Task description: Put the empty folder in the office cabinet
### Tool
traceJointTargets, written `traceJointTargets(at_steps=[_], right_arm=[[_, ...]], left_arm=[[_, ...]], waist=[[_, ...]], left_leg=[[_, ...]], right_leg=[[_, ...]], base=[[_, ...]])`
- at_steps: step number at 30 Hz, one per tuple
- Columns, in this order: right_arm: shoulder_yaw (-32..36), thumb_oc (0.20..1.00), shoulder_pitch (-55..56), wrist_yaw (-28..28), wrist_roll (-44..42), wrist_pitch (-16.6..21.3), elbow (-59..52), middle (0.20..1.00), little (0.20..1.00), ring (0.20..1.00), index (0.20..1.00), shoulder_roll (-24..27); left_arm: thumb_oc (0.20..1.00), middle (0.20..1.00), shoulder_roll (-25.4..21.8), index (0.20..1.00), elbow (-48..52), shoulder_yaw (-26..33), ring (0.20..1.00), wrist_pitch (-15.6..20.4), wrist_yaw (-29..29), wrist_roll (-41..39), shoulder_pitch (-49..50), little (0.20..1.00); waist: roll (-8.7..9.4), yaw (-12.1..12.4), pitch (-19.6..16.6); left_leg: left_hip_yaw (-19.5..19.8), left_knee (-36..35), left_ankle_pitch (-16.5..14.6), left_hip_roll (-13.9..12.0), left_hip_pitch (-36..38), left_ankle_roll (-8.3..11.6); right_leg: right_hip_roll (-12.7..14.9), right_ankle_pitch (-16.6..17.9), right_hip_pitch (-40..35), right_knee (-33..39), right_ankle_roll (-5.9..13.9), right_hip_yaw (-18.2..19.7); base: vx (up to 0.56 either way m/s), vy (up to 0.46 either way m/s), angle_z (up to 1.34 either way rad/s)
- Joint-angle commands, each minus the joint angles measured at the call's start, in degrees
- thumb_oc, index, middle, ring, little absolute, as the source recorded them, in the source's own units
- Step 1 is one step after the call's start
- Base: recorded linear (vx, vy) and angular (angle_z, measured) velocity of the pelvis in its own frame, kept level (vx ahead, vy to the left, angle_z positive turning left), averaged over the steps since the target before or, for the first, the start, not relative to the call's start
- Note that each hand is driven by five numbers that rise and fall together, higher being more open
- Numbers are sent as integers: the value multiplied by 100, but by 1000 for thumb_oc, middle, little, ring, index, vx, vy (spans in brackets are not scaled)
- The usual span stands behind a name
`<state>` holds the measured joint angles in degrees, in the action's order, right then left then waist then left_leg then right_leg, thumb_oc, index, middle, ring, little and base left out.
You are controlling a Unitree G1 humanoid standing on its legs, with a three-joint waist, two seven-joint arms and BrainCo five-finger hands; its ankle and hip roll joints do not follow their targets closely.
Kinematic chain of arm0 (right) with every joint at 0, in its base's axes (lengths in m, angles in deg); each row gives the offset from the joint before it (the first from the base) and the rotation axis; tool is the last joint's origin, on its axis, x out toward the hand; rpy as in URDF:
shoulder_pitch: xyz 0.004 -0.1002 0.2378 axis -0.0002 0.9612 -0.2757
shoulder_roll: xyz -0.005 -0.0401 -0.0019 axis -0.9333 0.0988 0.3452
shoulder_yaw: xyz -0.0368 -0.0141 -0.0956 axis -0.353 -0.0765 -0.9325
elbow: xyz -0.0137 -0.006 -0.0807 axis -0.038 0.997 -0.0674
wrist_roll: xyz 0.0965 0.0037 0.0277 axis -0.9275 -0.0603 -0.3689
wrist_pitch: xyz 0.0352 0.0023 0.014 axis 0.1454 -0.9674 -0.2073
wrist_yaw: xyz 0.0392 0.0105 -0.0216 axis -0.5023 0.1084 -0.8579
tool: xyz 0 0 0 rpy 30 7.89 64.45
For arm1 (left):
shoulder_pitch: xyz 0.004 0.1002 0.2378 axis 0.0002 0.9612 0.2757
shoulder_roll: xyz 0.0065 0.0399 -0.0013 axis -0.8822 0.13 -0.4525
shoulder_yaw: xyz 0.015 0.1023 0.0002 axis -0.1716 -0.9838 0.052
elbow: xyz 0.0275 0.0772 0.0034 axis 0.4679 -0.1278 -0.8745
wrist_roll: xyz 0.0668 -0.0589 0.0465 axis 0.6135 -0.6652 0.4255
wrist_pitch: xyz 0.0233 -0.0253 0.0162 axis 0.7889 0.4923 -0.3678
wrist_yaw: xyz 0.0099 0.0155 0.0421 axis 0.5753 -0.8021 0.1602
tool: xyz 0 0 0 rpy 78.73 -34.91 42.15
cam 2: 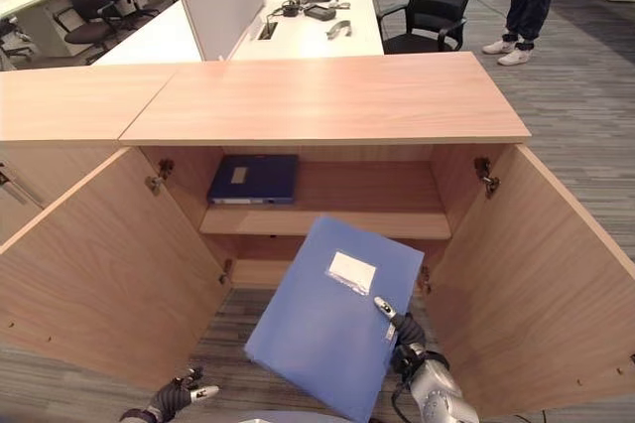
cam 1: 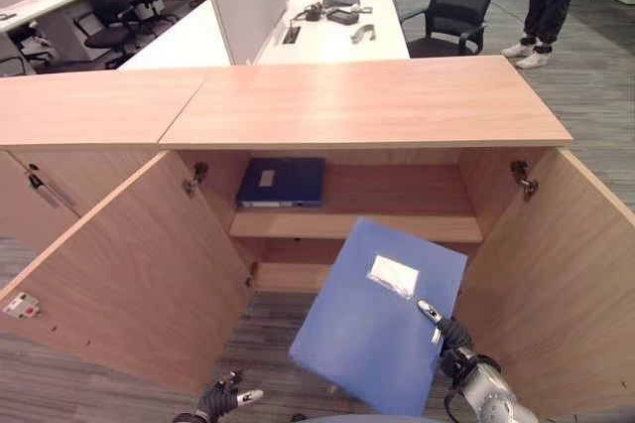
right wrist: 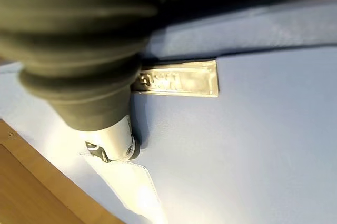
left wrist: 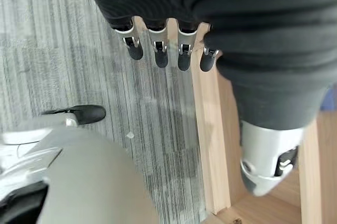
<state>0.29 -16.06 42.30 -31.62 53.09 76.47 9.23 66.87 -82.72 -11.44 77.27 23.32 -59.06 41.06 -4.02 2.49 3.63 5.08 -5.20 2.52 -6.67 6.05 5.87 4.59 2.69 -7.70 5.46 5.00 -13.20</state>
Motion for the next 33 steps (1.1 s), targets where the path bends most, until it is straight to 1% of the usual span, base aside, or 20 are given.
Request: traceJointTargets(at_steps=[1,2,4,6,7,9,11,12,14,15,17,19,23,24,26,28,29,30,31,33], right_arm=[[320,200,-624,57,-589,569,-356,200,200,200,200,-211],[366,200,-797,168,-708,692,-339,200,200,200,200,-207],[436,200,-994,320,-813,843,-264,200,200,200,200,-167],[514,200,-1073,414,-848,898,-248,200,200,200,200,-139],[711,200,-1194,566,-929,963,-214,200,200,200,200,-96],[845,200,-1426,759,-935,1076,-122,200,200,200,200,-43],[853,200,-1445,761,-935,1078,-111,200,200,200,200,-43],[909,200,-1752,928,-1037,1218,17,200,200,200,200,-35],[934,200,-2021,1059,-1170,1325,170,200,200,200,200,-30],[967,200,-2228,1139,-1257,1358,315,200,200,200,200,11],[990,200,-2344,1165,-1322,1357,421,200,200,200,200,31],[1004,200,-2307,1187,-1306,1325,494,200,200,200,200,-24],[992,200,-2227,1220,-1241,1281,498,200,200,200,200,-120],[989,200,-2179,1209,-1239,1222,585,200,200,200,200,-190],[940,200,-2156,1193,-1199,1158,600,200,200,200,200,-251],[905,200,-2156,1190,-1178,1115,620,200,200,200,200,-300],[904,200,-2158,1190,-1179,1116,621,200,200,200,200,-305],[900,200,-2170,1190,-1182,1109,641,200,200,200,200,-308],[900,200,-2194,1197,-1188,1090,658,200,200,200,200,-316],[893,200,-2268,1203,-1168,1074,623,200,200,200,200,-355]], left_arm=[[1000,1000,-215,1000,-84,-122,1000,133,130,89,-438,1000],[1000,1000,-221,1000,-85,-167,1000,119,156,66,-419,1000],[1000,1000,-202,1000,-131,-245,1000,119,189,61,-483,1000],[1000,1000,-182,1000,-103,-304,1000,115,199,31,-527,1000],[1000,1000,-174,1000,-51,-388,1000,99,193,21,-584,1000],[1000,1000,-172,1000,-68,-461,1000,105,195,63,-600,1000],[1000,1000,-172,1000,-74,-465,1000,107,197,63,-616,1000],[1000,1000,-183,1000,-106,-518,1000,103,244,41,-695,1000],[1000,1000,-191,1000,-152,-552,1000,107,312,5,-759,1000],[1000,1000,-195,1000,-190,-559,1000,92,353,-22,-783,1000],[1000,1000,-201,1000,-201,-571,1000,86,370,-33,-742,1000],[1000,1000,-212,1000,-280,-501,1000,72,411,-7,-569,1000],[1000,1000,-210,1000,-434,-415,1000,81,488,-15,-528,1000],[1000,1000,-246,1000,-497,-344,1000,95,533,62,-478,1000],[1000,1000,-287,1000,-508,-276,1000,113,548,53,-434,1000],[1000,1000,-342,1000,-528,-197,1000,112,578,18,-459,1000],[1000,1000,-345,1000,-529,-193,1000,112,578,18,-460,1000],[1000,1000,-384,1000,-508,-171,1000,109,592,-17,-491,1000],[1000,1000,-446,1000,-483,-113,1000,105,641,-103,-568,1000],[1000,1000,-489,1000,-513,-17,1000,104,717,-191,-670,1000]], waist=[[158,153,254],[182,232,373],[184,314,528],[165,329,611],[142,357,652],[128,447,657],[144,452,654],[141,571,733],[133,676,770],[131,771,762],[125,884,725],[156,1028,548],[258,1054,473],[339,1073,386],[420,1082,332],[474,1068,304],[487,1081,297],[511,1069,299],[526,1015,352],[483,905,457]], left_leg=[[92,144,-46,-149,-96,137],[159,648,-127,-169,-329,197],[182,1149,-156,-153,-649,223],[176,1258,-82,-152,-853,220],[67,1193,167,-103,-1260,175],[-59,1024,463,-2,-1669,161],[-64,1011,472,13,-1675,158],[-116,811,613,146,-2061,185],[-209,577,696,191,-2246,182],[-290,436,778,192,-2330,180],[-281,423,861,183,-2385,193],[-147,314,958,164,-2178,183],[-255,306,1038,168,-1980,100],[-372,322,970,229,-1886,2],[-528,345,832,311,-1790,-122],[-631,370,698,384,-1700,-250],[-651,377,689,389,-1709,-257],[-678,394,620,436,-1678,-306],[-664,434,502,530,-1611,-398],[-696,462,352,564,-1498,-517]], right_leg=[[-208,-728,23,-320,23,373],[-234,-770,42,-381,-32,415],[-224,-841,3,-431,-98,360],[-199,-890,-32,-458,-107,292],[-160,-974,-116,-491,-106,160],[-169,-1015,-203,-491,-105,116],[-152,-1029,-189,-498,-101,114],[-161,-1097,-230,-530,-103,164],[-202,-1197,-268,-588,-108,236],[-242,-1310,-351,-620,-113,372],[-275,-1432,-545,-575,-104,506],[-236,-1553,-823,-480,-44,696],[-51,-1637,-915,-573,57,806],[132,-1588,-899,-650,181,850],[318,-1501,-784,-822,337,939],[455,-1381,-612,-1055,466,1020],[469,-1394,-587,-1078,474,1038],[519,-1282,-493,-1233,550,1049],[560,-934,-228,-1715,679,1096],[612,-422,213,-2412,847,1104]], base=[[-35,-165,8],[-46,-166,10],[-46,-126,19],[-9,-16,26],[73,25,32],[134,31,55],[76,4,39],[120,7,-1],[194,22,-11],[253,45,-21],[322,87,-65],[383,154,-76],[207,151,-28],[289,278,-53],[235,260,-30],[127,167,-25],[96,129,-34],[105,156,-24],[123,208,-16],[40,158,3]])
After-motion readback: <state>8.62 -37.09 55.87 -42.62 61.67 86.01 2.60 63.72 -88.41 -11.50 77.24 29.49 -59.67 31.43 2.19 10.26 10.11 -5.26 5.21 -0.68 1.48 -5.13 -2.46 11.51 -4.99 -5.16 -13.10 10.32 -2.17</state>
